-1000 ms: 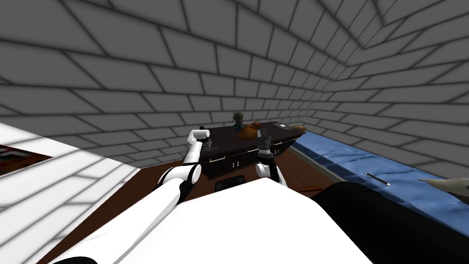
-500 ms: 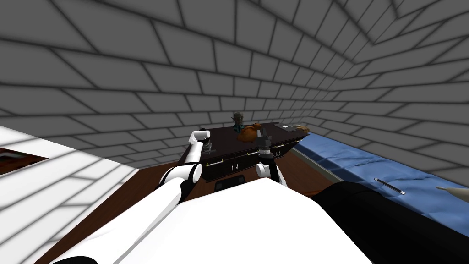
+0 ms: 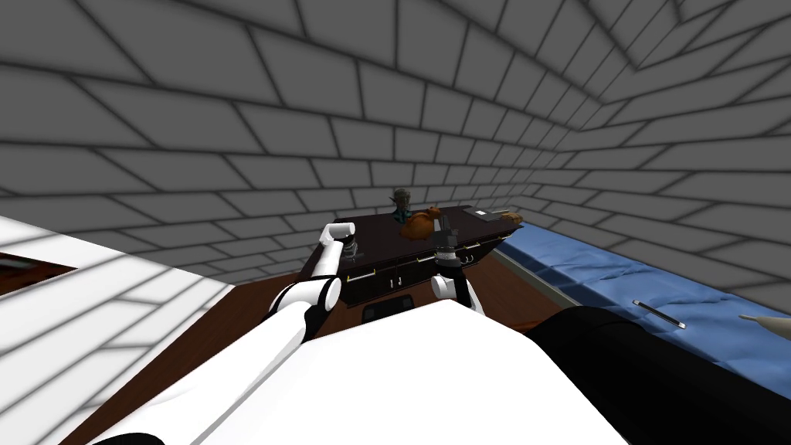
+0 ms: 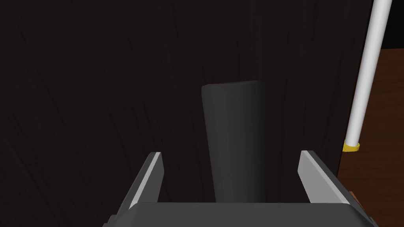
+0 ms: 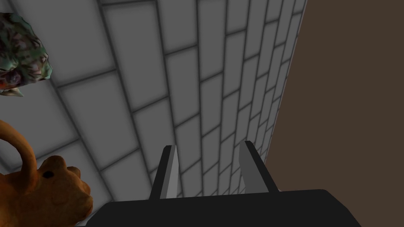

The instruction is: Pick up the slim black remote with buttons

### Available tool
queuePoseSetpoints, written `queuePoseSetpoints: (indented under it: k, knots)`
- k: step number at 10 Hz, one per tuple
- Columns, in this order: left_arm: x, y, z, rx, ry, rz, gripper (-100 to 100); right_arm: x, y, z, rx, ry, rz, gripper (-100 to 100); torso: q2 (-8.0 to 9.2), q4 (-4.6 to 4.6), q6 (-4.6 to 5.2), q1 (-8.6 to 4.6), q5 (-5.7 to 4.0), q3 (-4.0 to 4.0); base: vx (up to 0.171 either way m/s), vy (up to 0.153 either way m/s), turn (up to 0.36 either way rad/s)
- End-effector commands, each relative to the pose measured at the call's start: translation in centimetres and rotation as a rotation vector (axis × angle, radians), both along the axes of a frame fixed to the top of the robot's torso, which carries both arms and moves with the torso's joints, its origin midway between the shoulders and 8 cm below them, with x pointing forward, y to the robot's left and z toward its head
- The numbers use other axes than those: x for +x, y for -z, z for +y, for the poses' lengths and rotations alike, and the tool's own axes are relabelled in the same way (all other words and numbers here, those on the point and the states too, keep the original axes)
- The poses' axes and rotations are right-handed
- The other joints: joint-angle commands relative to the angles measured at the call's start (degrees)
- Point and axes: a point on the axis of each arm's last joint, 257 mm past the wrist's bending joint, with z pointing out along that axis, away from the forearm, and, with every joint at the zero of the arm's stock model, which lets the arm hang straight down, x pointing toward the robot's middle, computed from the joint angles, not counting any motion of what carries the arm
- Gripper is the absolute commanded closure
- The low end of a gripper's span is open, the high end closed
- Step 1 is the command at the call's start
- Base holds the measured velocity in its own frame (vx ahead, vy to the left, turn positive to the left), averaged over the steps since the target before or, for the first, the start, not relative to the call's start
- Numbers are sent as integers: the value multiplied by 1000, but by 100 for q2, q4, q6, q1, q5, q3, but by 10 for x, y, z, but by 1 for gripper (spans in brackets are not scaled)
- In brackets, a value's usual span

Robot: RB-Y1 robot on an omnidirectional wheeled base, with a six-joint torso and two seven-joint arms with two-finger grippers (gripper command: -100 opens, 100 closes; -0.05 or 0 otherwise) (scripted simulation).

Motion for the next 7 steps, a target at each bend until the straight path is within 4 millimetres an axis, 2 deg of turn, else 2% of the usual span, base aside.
queuePoseSetpoints:
  k: [1,2,3,7]
  knots:
    - [1,8,0,0,0,-3,-100,0,0,0,0,0,0,0,0,0,0,0,0,0,0,0,0]
    - [0,5,0,0,0,0,-100,0,0,0,0,0,0,0,0,0,0,0,0,0,0,0,0]
    - [0,6,0,0,0,-2,100,0,0,0,0,0,0,0,-1,-1,1,1,1,-1,0,0,0]
    - [1,5,0,0,-2,-3,100,0,0,0,0,0,0,0,-20,-10,6,5,4,-15,0,0,0]
